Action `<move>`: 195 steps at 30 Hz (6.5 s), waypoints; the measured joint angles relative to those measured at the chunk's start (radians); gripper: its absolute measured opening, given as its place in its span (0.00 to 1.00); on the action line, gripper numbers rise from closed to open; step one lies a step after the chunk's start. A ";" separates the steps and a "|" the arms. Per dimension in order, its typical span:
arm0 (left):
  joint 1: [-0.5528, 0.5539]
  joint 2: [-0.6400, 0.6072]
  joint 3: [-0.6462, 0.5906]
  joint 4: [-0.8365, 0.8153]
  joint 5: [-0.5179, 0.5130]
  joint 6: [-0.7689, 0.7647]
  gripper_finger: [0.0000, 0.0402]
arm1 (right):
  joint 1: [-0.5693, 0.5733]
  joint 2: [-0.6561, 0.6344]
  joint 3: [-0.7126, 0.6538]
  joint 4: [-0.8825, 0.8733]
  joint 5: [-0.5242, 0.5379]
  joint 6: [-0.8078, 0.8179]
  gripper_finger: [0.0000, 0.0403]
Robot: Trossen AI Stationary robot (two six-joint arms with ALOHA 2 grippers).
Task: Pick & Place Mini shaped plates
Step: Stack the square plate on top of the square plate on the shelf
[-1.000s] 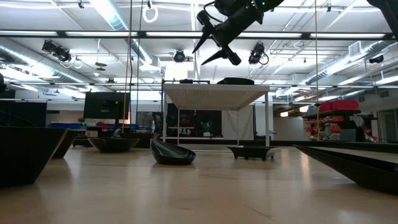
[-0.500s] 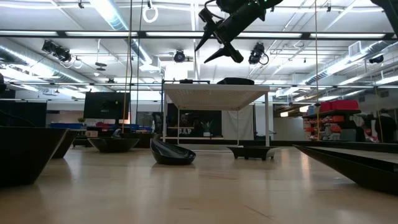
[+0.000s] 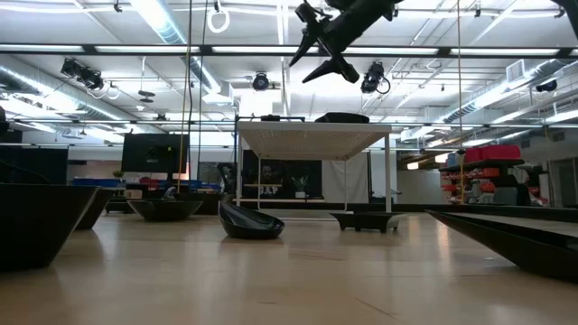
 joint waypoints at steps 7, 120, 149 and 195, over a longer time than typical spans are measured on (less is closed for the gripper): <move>0.000 0.000 0.000 0.000 0.000 0.000 0.01 | 0.000 0.001 -0.017 0.008 0.000 -0.016 0.51; 0.000 0.000 0.000 0.000 0.000 0.000 0.01 | -0.012 0.212 -0.037 0.057 0.162 -2.323 0.51; 0.000 0.000 0.000 0.000 0.000 0.000 0.01 | -0.009 0.237 -0.039 0.081 0.275 -2.308 0.49; 0.000 0.000 0.000 0.000 0.000 0.000 0.01 | -0.005 0.233 -0.037 0.077 0.262 -2.304 0.02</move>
